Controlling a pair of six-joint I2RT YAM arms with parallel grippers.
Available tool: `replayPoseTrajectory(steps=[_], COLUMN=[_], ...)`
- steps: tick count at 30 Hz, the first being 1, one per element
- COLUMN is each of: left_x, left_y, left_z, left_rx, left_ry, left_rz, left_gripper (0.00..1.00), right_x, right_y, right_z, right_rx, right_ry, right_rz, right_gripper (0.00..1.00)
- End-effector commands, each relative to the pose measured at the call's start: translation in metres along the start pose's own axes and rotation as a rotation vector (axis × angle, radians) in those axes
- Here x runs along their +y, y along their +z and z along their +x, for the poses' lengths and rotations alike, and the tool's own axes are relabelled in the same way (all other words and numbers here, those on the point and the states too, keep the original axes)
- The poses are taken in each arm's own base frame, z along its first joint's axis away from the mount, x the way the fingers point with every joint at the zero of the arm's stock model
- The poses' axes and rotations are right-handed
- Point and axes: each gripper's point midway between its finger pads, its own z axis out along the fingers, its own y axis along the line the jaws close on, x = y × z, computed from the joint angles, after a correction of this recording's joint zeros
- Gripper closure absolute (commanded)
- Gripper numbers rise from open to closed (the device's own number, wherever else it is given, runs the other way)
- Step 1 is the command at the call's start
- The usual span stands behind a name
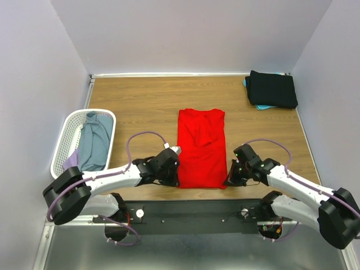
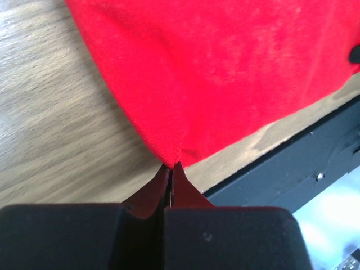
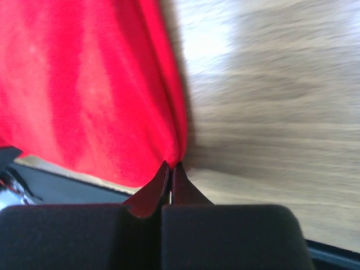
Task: Fold and stack the t-shirts
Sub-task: Fold the tshirt
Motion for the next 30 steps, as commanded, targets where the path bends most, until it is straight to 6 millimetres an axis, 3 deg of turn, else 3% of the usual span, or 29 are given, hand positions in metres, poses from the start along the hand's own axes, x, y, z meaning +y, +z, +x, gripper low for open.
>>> replayPoseTrajectory(steps=[1, 7, 9, 13, 19, 22, 25, 30], left_x=[-0.002, -0.018, -0.021, -0.028, -0.022, -0.02, -0.026, -0.036], left_y=[-0.013, -0.034, -0.039, -0.05, -0.052, -0.064, -0.073, -0.072], left_z=[0.003, 0.02, 0.019, -0.005, -0.047, -0.097, -0.131, -0.168], left_rx=[0.015, 0.021, 0.009, -0.087, -0.175, -0.281, -0.333, -0.368], left_ry=[0.049, 0.061, 0.061, 0.044, 0.056, 0.041, 0.054, 0.087], left_rz=[0.004, 0.097, 0.111, 0.095, 0.014, 0.014, 0.025, 0.031], left_gripper=[1.0, 1.0, 1.0, 1.0, 1.0, 1.0, 1.0, 1.0], right_x=[0.015, 0.024, 0.026, 0.034, 0.059, 0.073, 0.085, 0.099], right_y=[-0.01, -0.025, -0.031, -0.043, -0.051, -0.06, -0.064, -0.067], right_z=[0.01, 0.053, 0.051, 0.021, -0.017, -0.043, -0.064, -0.104], right_rx=[0.029, 0.094, 0.077, -0.05, -0.188, -0.273, -0.307, -0.37], right_ry=[-0.057, -0.116, -0.132, -0.16, -0.155, -0.169, -0.174, -0.166], right_rz=[-0.046, -0.071, -0.061, -0.008, 0.035, 0.046, 0.058, 0.043], right_gripper=[1.0, 1.0, 1.0, 1.0, 1.0, 1.0, 1.0, 1.0])
